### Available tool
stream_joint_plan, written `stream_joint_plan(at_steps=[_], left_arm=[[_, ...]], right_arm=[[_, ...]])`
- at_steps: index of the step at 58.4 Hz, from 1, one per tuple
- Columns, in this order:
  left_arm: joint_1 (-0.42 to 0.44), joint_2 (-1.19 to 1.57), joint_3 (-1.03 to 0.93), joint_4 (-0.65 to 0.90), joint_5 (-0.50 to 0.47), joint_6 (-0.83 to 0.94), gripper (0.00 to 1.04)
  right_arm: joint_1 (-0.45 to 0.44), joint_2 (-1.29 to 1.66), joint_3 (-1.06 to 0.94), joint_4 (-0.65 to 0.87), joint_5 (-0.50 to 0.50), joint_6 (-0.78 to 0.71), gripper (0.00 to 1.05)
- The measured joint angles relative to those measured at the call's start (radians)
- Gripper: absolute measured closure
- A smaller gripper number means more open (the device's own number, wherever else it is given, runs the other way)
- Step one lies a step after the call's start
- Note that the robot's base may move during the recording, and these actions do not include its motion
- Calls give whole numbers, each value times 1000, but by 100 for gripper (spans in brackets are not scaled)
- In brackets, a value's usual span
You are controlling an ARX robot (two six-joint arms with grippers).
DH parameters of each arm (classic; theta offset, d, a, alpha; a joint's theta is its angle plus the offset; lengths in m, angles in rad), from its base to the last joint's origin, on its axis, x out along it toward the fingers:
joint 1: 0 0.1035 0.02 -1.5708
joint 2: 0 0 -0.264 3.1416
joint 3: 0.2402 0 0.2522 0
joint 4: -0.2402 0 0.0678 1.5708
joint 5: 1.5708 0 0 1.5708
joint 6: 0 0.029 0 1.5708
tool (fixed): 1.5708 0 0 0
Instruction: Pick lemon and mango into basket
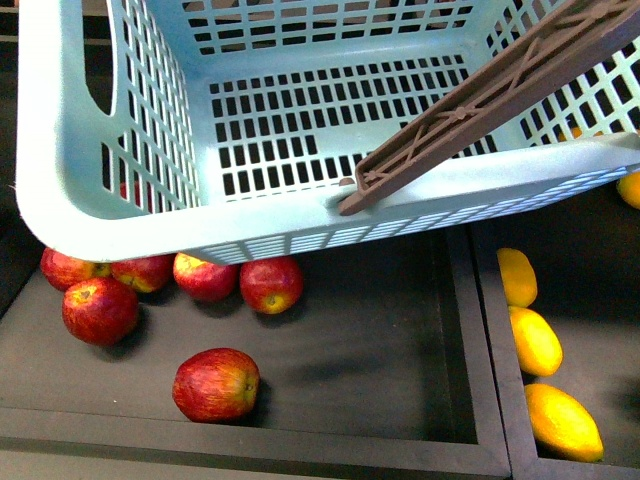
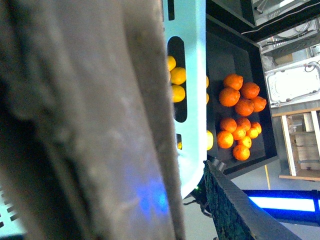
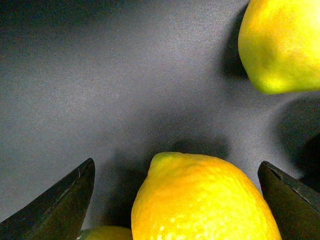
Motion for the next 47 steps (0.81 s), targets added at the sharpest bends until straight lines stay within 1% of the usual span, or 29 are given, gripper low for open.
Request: stream_joint_plan(at_steps=[12,17,18,20,27,31,47], left_arm=[[0,0,0,0,-6,0,77],[0,0,0,0,-6,0,77],[0,0,0,0,-6,0,77],[0,0,0,0,-6,0,77],[0,0,0,0,-2,0,77],[0,0,0,0,-2,0,77],[0,0,0,0,-3,0,77]], right_arm=[[1,7,33,-31,2,-2,10],[0,7,38,-42,11,-4,19],[0,7,39,-45,14,-5,23],[0,7,39,-47,16,-6,26],[-2,7,39,-50,16,-12,43],[-3,7,39,-50,16,-13,47],[-24,-18,5,-50,-14,-16,48]])
